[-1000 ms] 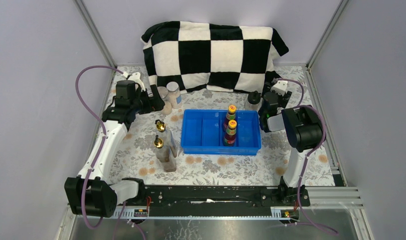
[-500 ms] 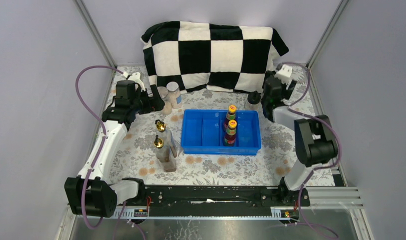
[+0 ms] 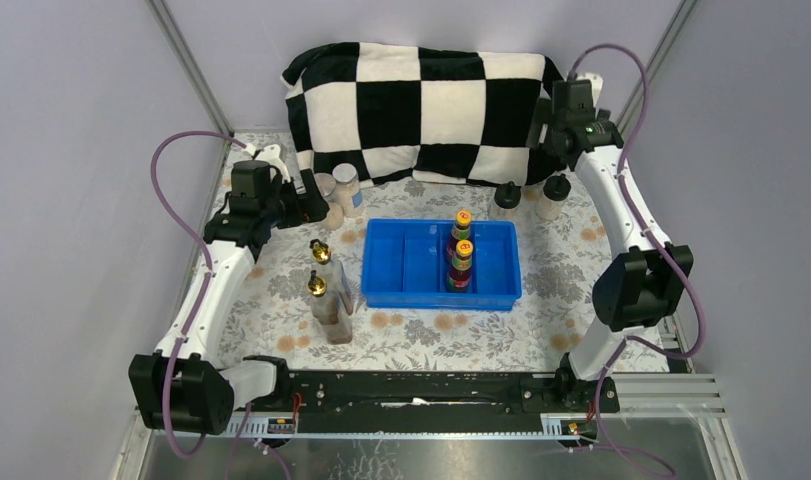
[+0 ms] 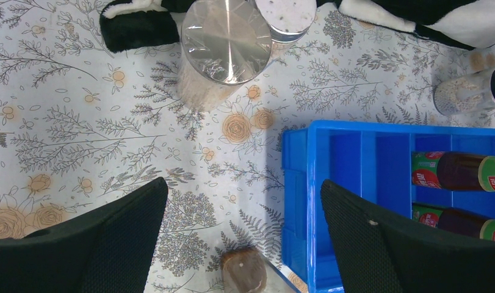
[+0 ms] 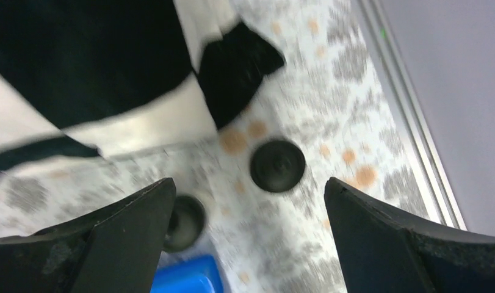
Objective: Organize the condiment bottles
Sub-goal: Pick up the bottle from the center of the board.
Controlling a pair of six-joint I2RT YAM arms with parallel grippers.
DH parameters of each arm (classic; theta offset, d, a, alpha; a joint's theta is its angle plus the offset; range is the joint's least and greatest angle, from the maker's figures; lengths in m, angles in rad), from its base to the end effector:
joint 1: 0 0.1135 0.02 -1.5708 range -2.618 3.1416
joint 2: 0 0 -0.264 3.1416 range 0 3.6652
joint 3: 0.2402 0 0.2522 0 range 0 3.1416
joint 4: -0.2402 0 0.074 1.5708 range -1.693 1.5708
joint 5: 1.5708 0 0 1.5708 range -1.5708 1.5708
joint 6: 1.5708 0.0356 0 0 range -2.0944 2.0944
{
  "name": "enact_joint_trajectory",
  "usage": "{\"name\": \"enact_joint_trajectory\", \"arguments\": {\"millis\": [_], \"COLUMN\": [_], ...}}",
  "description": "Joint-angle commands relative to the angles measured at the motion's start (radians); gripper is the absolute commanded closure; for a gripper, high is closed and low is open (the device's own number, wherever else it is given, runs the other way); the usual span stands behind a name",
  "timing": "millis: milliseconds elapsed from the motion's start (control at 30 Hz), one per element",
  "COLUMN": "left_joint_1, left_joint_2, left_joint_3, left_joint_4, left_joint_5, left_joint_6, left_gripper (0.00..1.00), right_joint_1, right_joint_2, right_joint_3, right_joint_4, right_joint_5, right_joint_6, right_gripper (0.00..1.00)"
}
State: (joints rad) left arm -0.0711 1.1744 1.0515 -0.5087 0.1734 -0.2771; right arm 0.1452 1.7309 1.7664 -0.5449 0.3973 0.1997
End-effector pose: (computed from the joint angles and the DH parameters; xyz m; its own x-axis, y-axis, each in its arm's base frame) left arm 0.2555 -0.0244 0.3221 -0.6236 -0.2257 -0.7484 0.0398 0.9470 -0.3188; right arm 0.3958 0.0440 0.3907 -0.4331 0.1215 -0.8931 0.2926 0.9562 -0.0117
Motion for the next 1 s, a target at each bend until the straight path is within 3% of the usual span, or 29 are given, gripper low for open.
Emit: {"name": "enact_joint_trajectory", "arguments": {"millis": [0,200,467,967], "left_joint_1": [0.004,0.004,0.004,0.004], "left_joint_2": [0.010,0.014,0.013,0.017], "left_joint_3": [-0.019,-0.016,-0.018,-0.019], "left_joint_4": [0.040,0.041,0.043,0.042], "left_joint_5": [0.012,0.020,0.024,0.012], "left_joint_6": [0.013,0.012,0.012,0.013], "left_gripper": [0.01,0.01,0.01,0.01], "right_joint_1": [-0.038,-0.039,-0.068,-0.083], "right_joint_2": [0.013,0.028,0.069,0.185], "right_joint_3": [-0.039,-0.129,-0.238,-0.236], "right_joint_4": [-0.251,-0.237,-0.127,0.072], "right_joint_5": [-0.033,0.019,-0.041,-0.036], "right_joint_6": [0.034,0.056,0.072,0.081], "right_gripper": [0.00,0.02,0.06,0.12]}}
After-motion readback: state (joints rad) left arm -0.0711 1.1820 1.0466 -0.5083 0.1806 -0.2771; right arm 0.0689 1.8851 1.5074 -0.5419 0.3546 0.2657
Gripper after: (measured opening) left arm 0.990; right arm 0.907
